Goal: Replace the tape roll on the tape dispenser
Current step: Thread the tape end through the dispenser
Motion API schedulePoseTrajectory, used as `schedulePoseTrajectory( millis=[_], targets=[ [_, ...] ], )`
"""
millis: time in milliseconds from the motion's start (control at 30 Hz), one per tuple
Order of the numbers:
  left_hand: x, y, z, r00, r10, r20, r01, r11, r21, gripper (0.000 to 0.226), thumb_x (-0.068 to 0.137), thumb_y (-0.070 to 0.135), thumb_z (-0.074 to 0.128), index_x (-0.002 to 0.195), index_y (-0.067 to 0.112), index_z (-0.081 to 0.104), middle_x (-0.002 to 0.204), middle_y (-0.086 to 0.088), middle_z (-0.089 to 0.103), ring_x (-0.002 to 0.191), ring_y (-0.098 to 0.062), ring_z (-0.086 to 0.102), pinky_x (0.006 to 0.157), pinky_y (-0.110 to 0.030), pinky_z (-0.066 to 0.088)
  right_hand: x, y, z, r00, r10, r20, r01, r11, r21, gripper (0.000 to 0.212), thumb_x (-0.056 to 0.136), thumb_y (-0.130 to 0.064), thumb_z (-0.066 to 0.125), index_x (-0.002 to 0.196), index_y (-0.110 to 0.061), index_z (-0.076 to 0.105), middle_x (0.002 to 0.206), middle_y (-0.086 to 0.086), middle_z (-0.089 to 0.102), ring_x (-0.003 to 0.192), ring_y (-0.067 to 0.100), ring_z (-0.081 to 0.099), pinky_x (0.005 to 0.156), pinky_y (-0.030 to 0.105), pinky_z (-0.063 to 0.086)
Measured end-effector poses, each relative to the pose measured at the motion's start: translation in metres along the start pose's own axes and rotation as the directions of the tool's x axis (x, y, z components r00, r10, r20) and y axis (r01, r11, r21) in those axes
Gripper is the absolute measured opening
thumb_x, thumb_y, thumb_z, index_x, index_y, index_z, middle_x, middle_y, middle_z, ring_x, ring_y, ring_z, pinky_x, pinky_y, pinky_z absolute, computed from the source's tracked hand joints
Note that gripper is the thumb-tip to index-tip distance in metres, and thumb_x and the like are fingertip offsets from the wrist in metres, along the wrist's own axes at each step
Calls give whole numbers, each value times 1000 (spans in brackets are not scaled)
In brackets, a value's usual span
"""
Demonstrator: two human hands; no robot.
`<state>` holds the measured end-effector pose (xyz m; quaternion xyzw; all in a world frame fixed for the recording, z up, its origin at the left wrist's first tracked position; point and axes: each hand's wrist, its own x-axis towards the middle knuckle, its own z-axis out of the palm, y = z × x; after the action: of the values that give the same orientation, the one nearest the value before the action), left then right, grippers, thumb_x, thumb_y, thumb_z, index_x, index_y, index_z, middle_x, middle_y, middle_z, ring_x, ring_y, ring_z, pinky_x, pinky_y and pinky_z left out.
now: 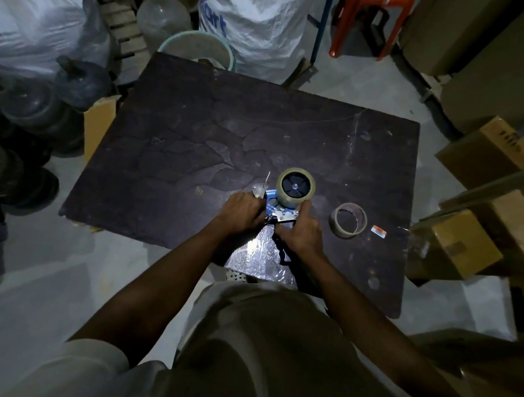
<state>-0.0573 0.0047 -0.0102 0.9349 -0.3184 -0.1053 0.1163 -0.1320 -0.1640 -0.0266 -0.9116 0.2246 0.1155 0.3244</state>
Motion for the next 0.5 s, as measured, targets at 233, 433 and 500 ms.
schedulePoseTrajectory(
  millis=[233,433,500],
  targets=[
    [-13,-4,2,1000,-15,-5,15,1000,12,32,101,30,49,103,6,68,84,-23,69,73,-41,64,61,-38,38,2,4,2,997,-79,11,79,996,-36,67,78,-37,76,133,-24,39,91,14,67,83,34,65,67,34,46],
    [-31,-13,11,996,-89,-19,88,996,-31,29,99,28,50,99,6,68,78,-23,68,68,-39,63,61,-38,40,4,8,7,989,-143,22,144,988,-52,63,78,-40,74,131,-31,41,89,15,67,83,35,65,68,37,48],
    [-42,-22,15,991,-135,-22,133,990,-54,28,99,29,52,96,8,70,78,-20,69,67,-36,63,60,-35,40,6,9,5,991,-133,29,134,990,-39,60,80,-38,75,130,-29,42,95,17,68,87,34,65,70,34,43]
  ],
)
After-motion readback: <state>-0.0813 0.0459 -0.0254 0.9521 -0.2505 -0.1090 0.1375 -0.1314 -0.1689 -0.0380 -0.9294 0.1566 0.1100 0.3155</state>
